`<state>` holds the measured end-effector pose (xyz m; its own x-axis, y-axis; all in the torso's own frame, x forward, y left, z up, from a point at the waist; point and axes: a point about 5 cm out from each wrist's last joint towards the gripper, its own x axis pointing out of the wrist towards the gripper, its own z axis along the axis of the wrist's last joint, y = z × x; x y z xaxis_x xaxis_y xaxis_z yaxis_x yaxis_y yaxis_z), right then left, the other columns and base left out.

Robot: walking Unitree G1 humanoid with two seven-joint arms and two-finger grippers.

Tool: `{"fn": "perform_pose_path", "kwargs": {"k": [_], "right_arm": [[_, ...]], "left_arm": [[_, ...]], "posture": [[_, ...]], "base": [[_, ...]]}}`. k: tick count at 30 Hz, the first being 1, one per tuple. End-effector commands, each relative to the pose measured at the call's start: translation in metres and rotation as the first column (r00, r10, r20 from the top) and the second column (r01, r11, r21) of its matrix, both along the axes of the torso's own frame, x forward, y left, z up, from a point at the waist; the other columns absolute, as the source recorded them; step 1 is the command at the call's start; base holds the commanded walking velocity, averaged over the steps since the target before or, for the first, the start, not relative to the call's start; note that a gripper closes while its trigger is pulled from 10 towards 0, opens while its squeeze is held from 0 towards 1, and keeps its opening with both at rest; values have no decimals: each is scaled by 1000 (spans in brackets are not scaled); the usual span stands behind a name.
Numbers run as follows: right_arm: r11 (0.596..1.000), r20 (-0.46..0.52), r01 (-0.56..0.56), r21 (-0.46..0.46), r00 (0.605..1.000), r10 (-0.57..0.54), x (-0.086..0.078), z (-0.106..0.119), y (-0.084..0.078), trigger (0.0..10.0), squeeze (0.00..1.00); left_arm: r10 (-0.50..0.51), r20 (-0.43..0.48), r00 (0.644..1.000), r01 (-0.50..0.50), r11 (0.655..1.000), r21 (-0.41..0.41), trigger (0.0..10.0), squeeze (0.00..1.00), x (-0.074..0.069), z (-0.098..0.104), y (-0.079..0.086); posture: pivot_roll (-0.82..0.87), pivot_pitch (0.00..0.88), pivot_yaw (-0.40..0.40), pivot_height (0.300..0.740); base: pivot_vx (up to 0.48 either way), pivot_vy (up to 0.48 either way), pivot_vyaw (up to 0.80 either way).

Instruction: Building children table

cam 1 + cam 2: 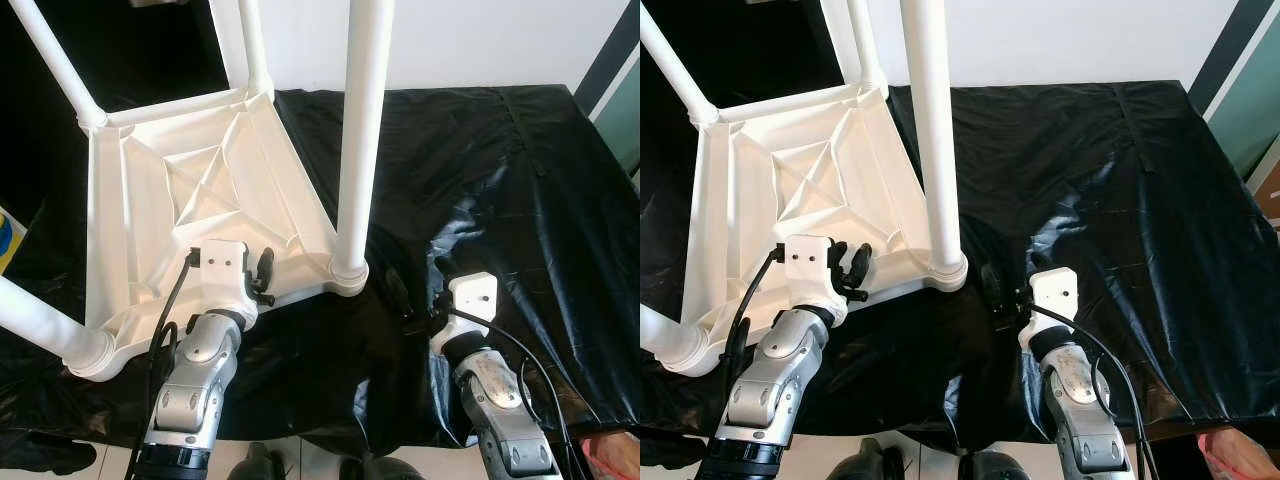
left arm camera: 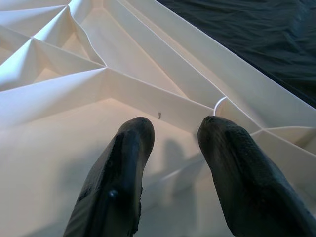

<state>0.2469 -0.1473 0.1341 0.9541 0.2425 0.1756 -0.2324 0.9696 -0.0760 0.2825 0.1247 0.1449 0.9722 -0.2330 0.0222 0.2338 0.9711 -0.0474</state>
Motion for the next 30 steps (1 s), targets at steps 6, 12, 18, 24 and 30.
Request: {"fn": "perform_pose_path", "kwargs": {"k": [6,12,18,24,30], "right_arm": [[1000,-21,-7,5,1000,7,-4,-3,1,10000,0],[1000,-23,-5,4,1000,5,-4,-3,-1,10000,0],[1000,-22,6,3,1000,-6,-5,-3,-2,10000,0],[1000,-22,14,6,1000,-14,-5,-3,-2,10000,0],[1000,-21,15,9,1000,-15,-4,-3,-1,10000,0]], "left_arm": [[8,-28,1000,-7,1000,12,10000,0,-4,-5,1],[12,-35,999,-11,1000,11,10000,0,-4,-6,1],[9,-37,999,-9,1000,8,10000,0,-3,-5,1],[12,-43,999,-11,1000,6,10000,0,-2,-5,2],[12,-43,999,-12,1000,8,10000,0,-1,-5,3]], "posture": [[-96,148,8,740],[-97,152,7,740],[-105,161,13,740],[-103,161,16,740],[-101,158,18,740]], "base": [[0,0,0],[0,0,0],[-48,0,0],[0,0,0],[-241,0,0]]}}
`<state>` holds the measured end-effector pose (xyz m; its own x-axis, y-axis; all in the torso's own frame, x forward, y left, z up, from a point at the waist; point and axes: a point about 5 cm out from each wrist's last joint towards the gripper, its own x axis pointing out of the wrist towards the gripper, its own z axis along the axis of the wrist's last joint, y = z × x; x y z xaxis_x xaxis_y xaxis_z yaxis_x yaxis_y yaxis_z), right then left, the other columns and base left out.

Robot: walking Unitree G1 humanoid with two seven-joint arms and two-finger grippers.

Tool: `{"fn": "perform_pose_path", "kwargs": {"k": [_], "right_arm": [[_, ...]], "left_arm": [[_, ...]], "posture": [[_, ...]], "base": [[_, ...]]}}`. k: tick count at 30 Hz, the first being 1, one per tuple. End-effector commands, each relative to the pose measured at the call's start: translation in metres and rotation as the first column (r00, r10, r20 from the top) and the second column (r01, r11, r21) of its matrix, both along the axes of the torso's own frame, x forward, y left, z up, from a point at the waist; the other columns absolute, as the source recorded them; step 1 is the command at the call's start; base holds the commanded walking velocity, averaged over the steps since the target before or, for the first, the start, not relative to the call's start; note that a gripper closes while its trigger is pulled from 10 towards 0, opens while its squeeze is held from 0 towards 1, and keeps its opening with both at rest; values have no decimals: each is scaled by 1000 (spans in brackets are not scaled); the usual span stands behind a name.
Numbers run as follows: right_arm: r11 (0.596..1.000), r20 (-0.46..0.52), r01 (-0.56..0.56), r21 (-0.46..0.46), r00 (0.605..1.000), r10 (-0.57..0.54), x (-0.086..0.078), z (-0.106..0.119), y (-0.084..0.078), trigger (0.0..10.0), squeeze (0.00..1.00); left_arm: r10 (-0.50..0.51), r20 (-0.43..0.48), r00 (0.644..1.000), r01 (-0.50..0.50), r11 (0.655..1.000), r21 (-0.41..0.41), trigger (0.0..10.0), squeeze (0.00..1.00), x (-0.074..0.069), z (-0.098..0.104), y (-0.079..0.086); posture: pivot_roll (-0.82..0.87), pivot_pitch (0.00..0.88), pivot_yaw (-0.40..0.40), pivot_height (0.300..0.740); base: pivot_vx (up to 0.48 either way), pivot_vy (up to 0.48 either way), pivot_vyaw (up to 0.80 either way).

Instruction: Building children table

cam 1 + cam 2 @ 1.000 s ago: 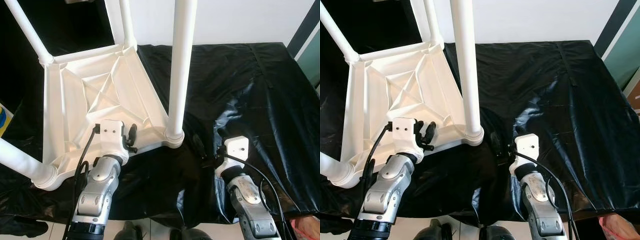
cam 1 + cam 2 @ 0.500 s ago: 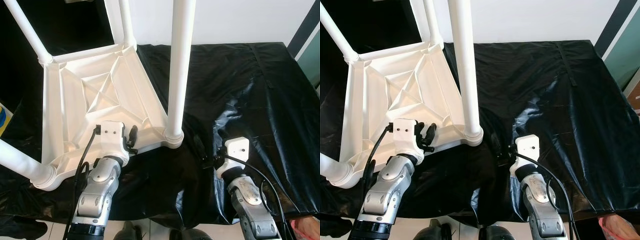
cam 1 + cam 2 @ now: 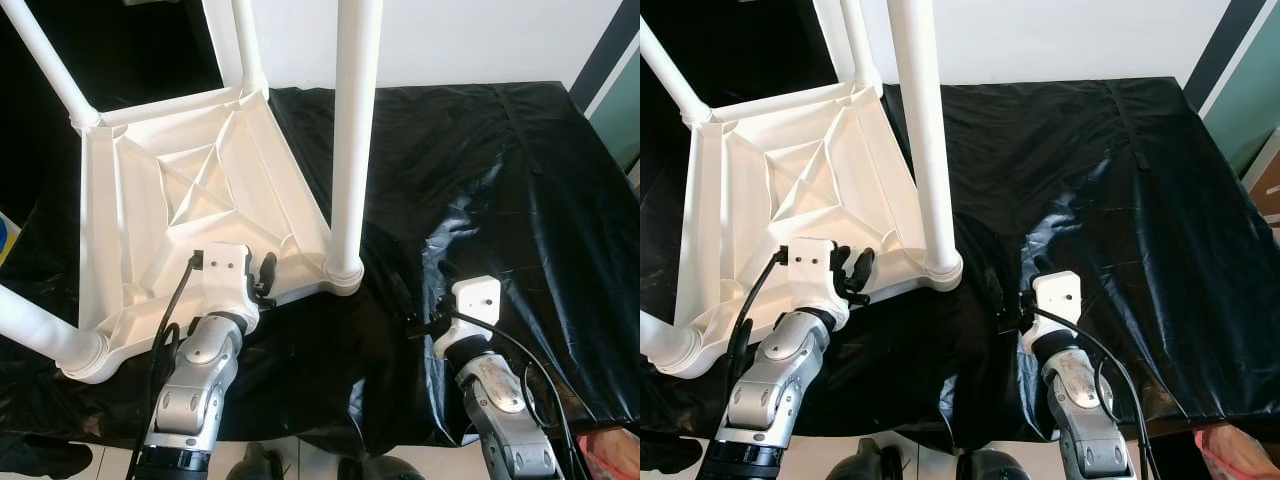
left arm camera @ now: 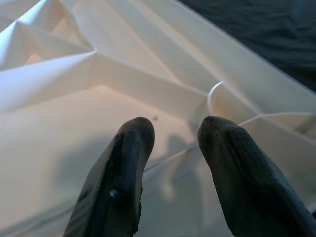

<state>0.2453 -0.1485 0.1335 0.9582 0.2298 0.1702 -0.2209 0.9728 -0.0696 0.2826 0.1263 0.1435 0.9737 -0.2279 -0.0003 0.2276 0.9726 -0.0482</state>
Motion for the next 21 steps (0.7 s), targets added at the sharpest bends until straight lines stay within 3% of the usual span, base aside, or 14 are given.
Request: {"fn": "perform_pose_path", "kwargs": {"k": [1,11,21], "right_arm": [[1000,-14,3,5,1000,-3,-2,-2,0,10000,0],[1000,-16,4,7,1000,-4,-2,-2,-1,10000,0],[1000,-16,1,5,1000,-1,-3,-1,-1,10000,0]], "left_arm": [[7,-20,1000,-7,1000,4,10000,0,-1,-4,2],[9,-24,1000,-9,1000,2,10000,0,-1,-4,1],[17,-7,1000,-17,1000,-24,10000,0,-1,-1,2]], "posture": [[-101,158,18,740],[-100,161,17,740],[-101,162,16,740]], "base": [[-240,0,0],[-178,0,0],[0,0,0]]}}
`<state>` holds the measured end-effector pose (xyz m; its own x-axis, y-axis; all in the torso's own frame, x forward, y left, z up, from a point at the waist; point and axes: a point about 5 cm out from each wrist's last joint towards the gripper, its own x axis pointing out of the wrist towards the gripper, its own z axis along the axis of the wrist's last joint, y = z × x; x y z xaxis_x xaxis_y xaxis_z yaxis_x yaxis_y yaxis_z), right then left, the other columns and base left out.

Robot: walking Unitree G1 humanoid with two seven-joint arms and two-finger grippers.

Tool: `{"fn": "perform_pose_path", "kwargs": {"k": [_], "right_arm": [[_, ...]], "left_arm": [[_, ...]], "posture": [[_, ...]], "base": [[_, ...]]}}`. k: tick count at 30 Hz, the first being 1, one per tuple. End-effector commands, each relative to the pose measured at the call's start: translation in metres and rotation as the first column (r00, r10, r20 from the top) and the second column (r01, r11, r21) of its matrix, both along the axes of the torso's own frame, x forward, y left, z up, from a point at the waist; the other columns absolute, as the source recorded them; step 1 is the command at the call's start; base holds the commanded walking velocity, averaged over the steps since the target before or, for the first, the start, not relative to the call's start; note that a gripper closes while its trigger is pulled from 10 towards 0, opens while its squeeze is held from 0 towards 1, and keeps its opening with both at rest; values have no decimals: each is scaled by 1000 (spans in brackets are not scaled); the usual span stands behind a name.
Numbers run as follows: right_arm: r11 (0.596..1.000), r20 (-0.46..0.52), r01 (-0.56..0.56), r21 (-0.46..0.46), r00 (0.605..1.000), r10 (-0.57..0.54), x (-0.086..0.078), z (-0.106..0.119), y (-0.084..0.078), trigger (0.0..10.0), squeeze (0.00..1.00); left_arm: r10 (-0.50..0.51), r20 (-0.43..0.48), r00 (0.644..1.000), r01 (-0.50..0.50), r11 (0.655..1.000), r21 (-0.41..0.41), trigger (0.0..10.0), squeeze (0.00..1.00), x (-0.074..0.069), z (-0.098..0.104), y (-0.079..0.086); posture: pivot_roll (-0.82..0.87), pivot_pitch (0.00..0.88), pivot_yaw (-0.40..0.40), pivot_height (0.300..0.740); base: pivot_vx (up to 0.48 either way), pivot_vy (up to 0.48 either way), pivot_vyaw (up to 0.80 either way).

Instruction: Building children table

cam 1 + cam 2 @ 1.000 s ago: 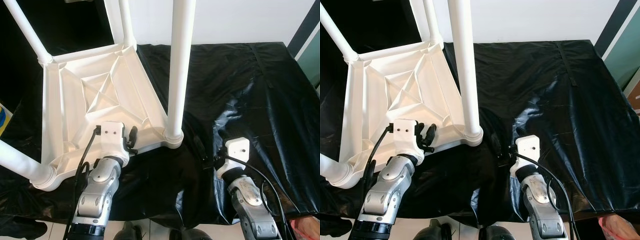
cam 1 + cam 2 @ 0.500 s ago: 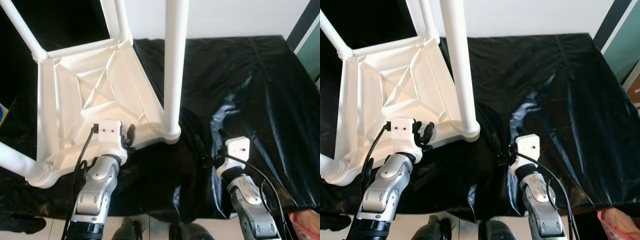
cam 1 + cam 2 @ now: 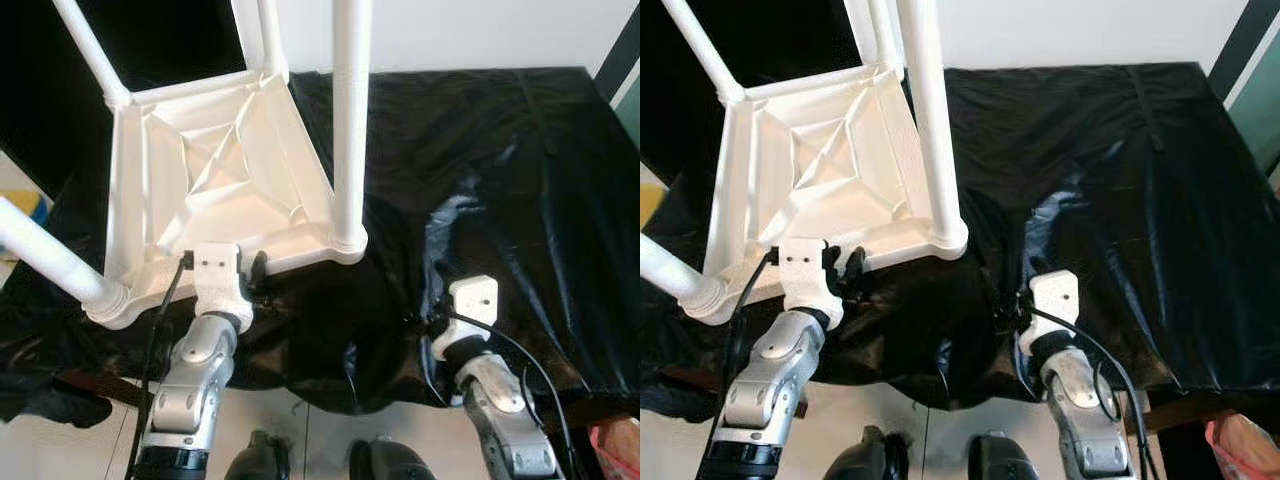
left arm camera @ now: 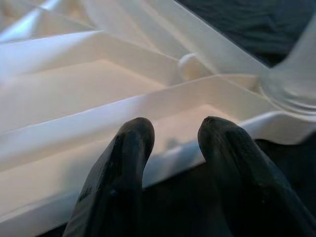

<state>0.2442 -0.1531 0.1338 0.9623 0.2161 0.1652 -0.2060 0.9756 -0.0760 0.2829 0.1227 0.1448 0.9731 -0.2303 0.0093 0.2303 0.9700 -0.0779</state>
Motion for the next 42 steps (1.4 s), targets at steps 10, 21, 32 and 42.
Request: {"fn": "perform_pose_path", "kwargs": {"k": [10,21,32,42], "right_arm": [[1000,-13,-16,9,1000,16,-2,-1,4,10000,0],[1000,-14,-16,8,1000,16,-2,-1,4,10000,0],[1000,-12,-10,10,1000,10,0,-1,4,10000,0],[1000,-12,-8,13,1000,8,-1,-1,4,10000,0]], "left_arm": [[21,8,1000,-21,999,-27,10000,0,-1,2,6],[19,-6,1000,-19,999,-49,10000,0,-1,1,7],[8,-4,1000,-8,999,-47,10000,0,0,2,7],[4,-7,1000,-5,999,-42,10000,0,-1,1,6]], "posture": [[-103,164,13,740],[-103,166,15,740],[-101,160,17,740],[-100,161,20,740]], "base": [[0,0,0],[0,0,0],[0,0,0],[0,280,0]]}}
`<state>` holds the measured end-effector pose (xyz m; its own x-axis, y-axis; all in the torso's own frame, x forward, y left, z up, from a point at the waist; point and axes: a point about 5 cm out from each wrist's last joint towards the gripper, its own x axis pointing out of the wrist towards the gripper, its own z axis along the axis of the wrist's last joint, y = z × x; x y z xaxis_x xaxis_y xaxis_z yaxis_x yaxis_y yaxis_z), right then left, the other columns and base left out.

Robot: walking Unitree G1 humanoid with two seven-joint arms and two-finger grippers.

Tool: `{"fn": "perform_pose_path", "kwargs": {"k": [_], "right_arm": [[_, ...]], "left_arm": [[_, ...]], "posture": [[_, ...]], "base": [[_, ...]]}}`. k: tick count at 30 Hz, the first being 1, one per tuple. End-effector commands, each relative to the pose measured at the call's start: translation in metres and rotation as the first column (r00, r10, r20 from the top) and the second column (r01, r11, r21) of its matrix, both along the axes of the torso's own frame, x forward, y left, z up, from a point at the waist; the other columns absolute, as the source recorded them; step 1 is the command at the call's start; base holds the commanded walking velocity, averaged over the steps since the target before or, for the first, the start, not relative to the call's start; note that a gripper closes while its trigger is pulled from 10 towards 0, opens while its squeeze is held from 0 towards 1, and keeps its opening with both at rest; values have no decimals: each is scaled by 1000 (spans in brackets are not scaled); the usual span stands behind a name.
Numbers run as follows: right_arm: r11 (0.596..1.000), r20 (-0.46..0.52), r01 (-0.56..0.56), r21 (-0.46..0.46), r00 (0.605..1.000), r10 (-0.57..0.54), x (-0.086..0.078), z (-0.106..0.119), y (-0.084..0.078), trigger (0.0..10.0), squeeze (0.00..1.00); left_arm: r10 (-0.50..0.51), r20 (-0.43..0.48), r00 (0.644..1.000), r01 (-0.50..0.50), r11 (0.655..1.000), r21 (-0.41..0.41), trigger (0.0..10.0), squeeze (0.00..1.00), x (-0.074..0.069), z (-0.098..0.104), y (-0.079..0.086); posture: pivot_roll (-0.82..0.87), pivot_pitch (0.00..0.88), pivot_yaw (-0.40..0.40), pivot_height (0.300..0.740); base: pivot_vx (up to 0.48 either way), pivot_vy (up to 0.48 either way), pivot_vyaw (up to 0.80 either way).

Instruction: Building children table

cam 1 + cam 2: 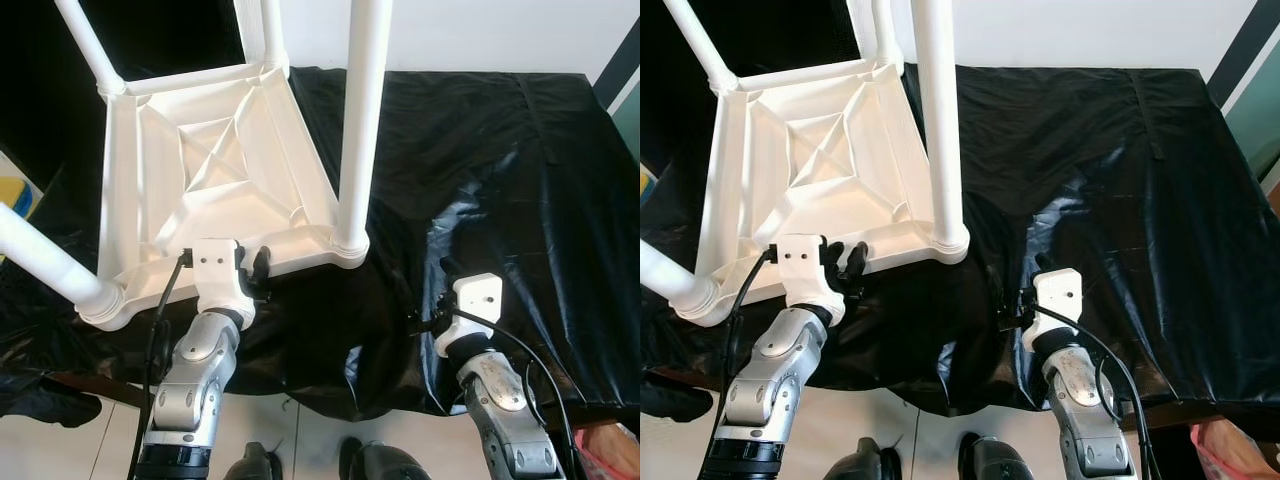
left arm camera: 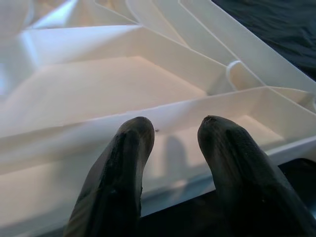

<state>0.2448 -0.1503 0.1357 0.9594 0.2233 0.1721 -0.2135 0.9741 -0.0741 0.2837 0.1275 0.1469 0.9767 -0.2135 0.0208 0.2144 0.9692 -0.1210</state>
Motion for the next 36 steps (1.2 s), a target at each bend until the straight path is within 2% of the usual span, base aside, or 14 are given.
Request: {"fn": "perform_pose_path", "kwargs": {"k": [1,11,15,19,23,29,36], "right_arm": [[1000,-18,0,10,1000,0,-1,-3,1,10000,0],[1000,-17,2,15,1000,-1,0,-4,3,10000,0],[1000,-17,2,15,1000,-2,0,-4,3,10000,0],[1000,-21,10,13,1000,-10,0,-6,2,10000,0],[1000,-18,17,11,1000,-16,1,-6,1,10000,0],[999,-5,42,3,999,-42,3,-5,-2,10000,0],[998,24,70,-8,997,-70,5,-1,-6,10000,0]], "left_arm": [[-12,-9,1000,12,1000,3,10000,0,-1,-1,1],[-15,-10,1000,15,1000,12,10000,0,-1,-1,1],[-32,6,999,31,999,28,10000,0,-1,0,-1],[-83,42,996,80,993,88,10000,0,-4,2,-8],[-103,52,993,97,991,97,10000,0,-6,4,-9],[-173,95,980,158,976,153,10000,0,-10,7,-16],[-246,123,961,230,964,131,10000,0,-15,11,-22]], "posture": [[-100,161,20,740],[-95,154,23,740],[-96,151,23,740],[-95,147,22,740],[-97,144,21,740],[-97,130,21,740],[-96,122,19,740]], "base": [[0,311,0],[0,312,0],[0,0,0],[0,0,0],[0,0,0],[0,0,0],[0,0,0]]}}
